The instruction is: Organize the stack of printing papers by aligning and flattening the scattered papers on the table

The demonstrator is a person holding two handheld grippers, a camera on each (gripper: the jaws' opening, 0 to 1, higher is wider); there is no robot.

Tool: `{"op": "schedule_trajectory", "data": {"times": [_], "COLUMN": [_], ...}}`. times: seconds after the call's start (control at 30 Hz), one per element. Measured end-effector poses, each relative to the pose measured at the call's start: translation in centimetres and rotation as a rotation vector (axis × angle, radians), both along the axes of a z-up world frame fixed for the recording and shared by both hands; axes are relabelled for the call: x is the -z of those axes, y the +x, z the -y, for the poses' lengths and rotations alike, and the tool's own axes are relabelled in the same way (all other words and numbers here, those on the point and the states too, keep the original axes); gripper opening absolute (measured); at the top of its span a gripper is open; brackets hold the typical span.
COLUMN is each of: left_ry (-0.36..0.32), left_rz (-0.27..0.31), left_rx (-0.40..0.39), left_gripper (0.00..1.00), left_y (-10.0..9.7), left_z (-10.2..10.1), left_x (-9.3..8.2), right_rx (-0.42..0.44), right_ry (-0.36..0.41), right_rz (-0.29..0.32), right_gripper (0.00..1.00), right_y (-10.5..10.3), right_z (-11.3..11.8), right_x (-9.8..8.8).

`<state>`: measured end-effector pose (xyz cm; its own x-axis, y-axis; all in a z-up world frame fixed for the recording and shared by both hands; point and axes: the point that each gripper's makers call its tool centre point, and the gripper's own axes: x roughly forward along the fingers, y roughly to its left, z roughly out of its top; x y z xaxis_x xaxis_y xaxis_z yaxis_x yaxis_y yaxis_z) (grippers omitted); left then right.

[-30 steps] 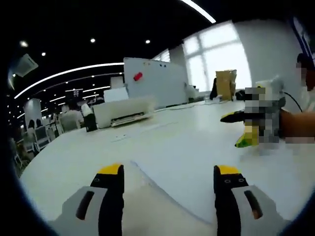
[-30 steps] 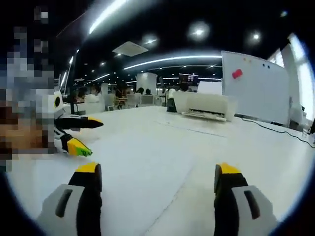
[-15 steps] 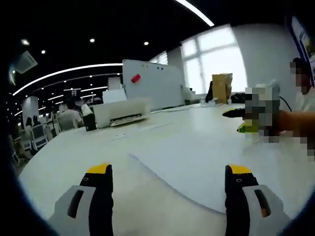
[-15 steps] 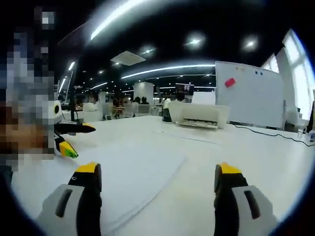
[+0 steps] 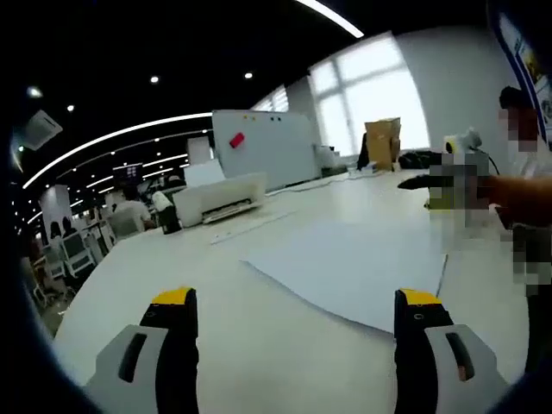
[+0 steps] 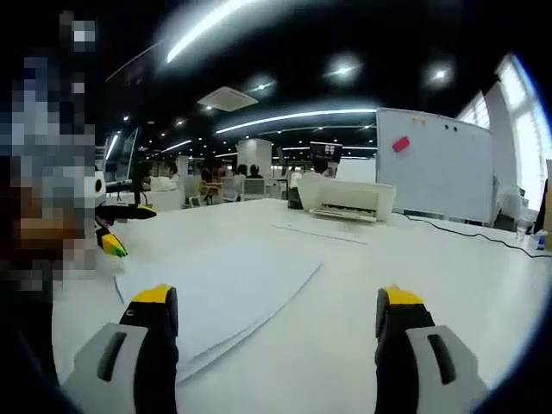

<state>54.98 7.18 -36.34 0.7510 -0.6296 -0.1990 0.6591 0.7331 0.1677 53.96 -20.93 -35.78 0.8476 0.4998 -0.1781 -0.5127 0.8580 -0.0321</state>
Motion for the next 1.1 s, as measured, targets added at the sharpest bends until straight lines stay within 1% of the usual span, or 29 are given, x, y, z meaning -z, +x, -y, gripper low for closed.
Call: {"op": "schedule_trajectory", "data": {"times": [0.1, 0.17, 0.23, 0.37, 0.47, 0.53, 0.57, 0.6, 0.73, 0.9, 0.93, 1.1], "left_ry": [0.016, 0.036, 0.049, 0.043, 0.011, -0.011, -0.015, -0.009, 0.015, 0.011, 0.006, 0.0], "left_rz": [0.009, 0.01, 0.019, 0.01, -0.027, -0.067, -0.071, -0.065, -0.052, -0.056, -0.073, -0.102], "left_rx": [0.003, -0.008, 0.001, 0.009, -0.002, 0.0, -0.001, -0.001, -0.006, -0.006, -0.004, 0.002], "left_gripper": [0.97, 0.97, 0.97, 0.97, 0.97, 0.97, 0.97, 0.97, 0.97, 0.97, 0.97, 0.97], "left_y": [-0.9, -1.7, -2.4, -3.5, -4.6, -5.1, -5.2, -5.8, -6.4, -6.7, -7.1, -7.8], "left_z": [-0.4, -0.9, -1.2, -1.5, -2.5, -2.8, -2.8, -3.1, -3.7, -3.8, -3.9, -3.9], "left_x": [-0.7, -1.5, -2.1, -2.8, -3.3, -3.2, -3.3, -3.5, -4.0, -4.3, -4.3, -4.1], "right_rx": [0.002, 0.001, 0.007, 0.014, 0.012, 0.012, 0.011, 0.004, 0.0, 0.003, 0.015, 0.027], "right_ry": [0.002, 0.012, 0.017, 0.002, -0.002, -0.005, -0.005, -0.008, -0.024, -0.027, -0.02, -0.015], "right_rz": [0.003, -0.006, -0.007, 0.005, 0.013, 0.01, 0.009, 0.0, 0.006, 0.008, 0.0, -0.014], "right_gripper": [0.9, 0.9, 0.9, 0.9, 0.9, 0.9, 0.9, 0.9, 0.9, 0.9, 0.9, 0.9], "right_y": [-0.8, -1.7, -2.4, -3.6, -4.6, -5.2, -5.2, -5.9, -6.8, -7.0, -7.3, -7.8], "right_z": [0.3, 0.6, 0.8, 1.1, 1.4, 1.5, 1.5, 1.4, 1.4, 1.6, 1.9, 2.1], "right_x": [-0.9, -1.7, -2.2, -2.9, -3.6, -3.9, -3.9, -4.2, -4.7, -4.8, -5.0, -4.9]}}
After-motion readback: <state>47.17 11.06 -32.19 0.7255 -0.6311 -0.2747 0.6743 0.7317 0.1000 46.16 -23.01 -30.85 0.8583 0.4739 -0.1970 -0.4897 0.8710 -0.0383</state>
